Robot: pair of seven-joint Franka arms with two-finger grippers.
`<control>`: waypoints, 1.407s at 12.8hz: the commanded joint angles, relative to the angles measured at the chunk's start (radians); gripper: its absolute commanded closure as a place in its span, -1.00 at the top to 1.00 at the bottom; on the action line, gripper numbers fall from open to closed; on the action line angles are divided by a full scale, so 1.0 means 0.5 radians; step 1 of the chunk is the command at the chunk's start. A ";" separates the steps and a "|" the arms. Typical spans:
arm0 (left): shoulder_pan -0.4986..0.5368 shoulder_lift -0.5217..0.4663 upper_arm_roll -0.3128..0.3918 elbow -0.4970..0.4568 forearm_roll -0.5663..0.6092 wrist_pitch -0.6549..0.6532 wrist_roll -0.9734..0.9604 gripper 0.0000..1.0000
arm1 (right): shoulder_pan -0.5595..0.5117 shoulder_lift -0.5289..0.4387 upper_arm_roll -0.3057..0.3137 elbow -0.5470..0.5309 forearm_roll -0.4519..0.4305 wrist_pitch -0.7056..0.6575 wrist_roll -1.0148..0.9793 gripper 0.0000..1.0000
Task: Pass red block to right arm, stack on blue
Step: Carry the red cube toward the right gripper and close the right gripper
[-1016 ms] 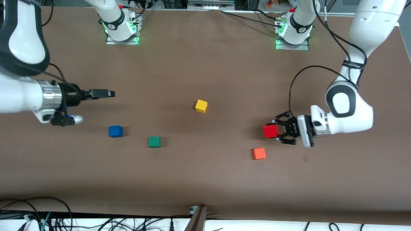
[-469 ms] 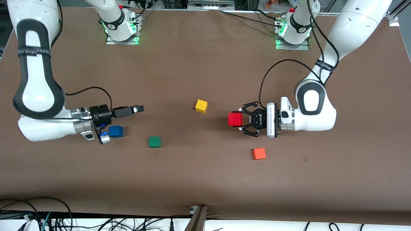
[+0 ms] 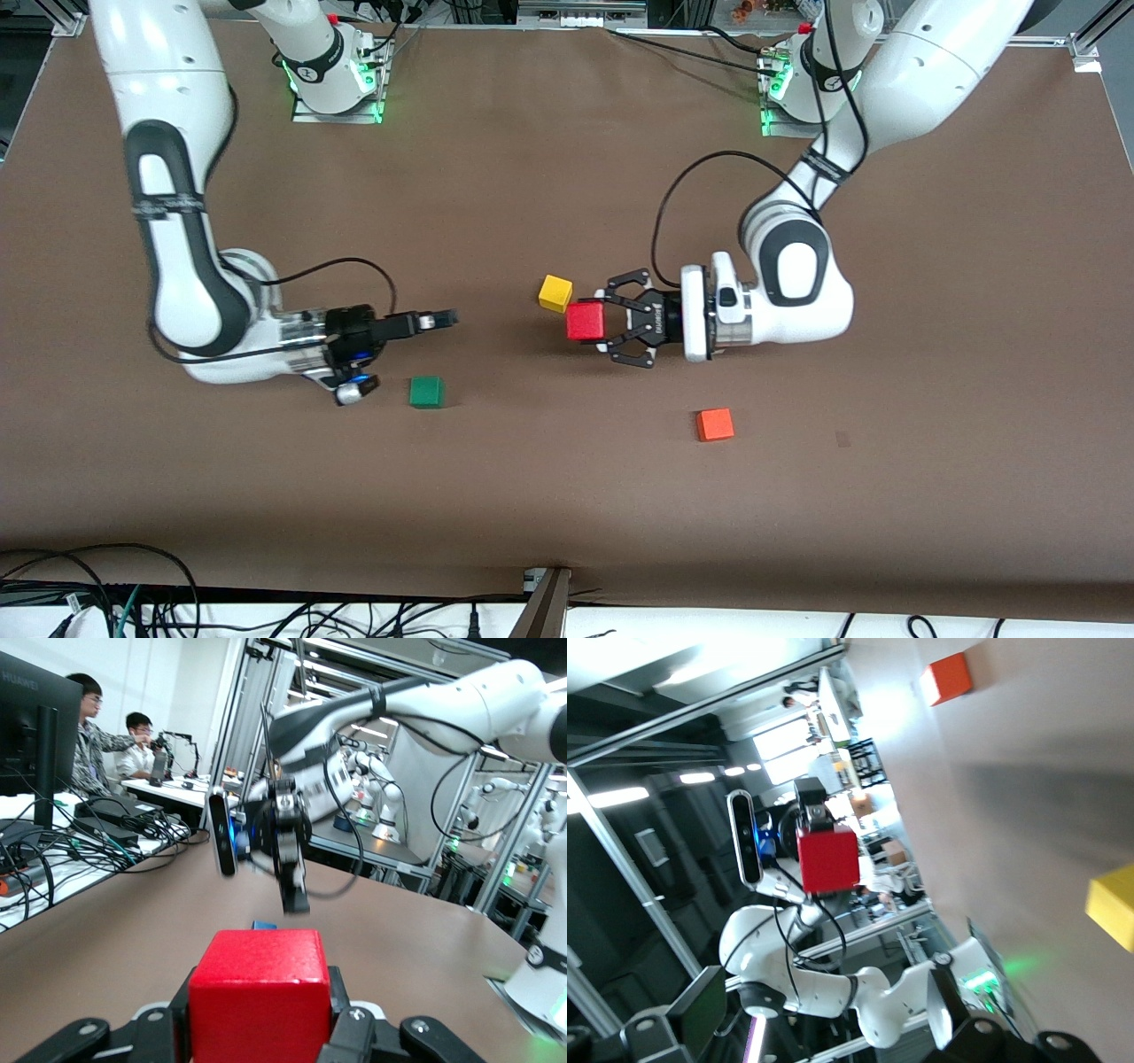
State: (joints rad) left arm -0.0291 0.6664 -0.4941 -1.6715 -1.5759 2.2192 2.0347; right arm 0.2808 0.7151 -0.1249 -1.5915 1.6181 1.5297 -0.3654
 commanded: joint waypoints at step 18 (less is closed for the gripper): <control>-0.292 0.127 0.012 0.250 -0.392 0.302 0.036 -1.00 | 0.353 -0.025 -0.008 -0.066 0.387 0.374 -0.076 -0.67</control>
State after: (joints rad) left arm -0.1600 0.7186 -0.4938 -1.5930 -1.7449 2.3633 2.0420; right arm 0.4471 0.7266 -0.1235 -1.5958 1.7893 1.7025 -0.3850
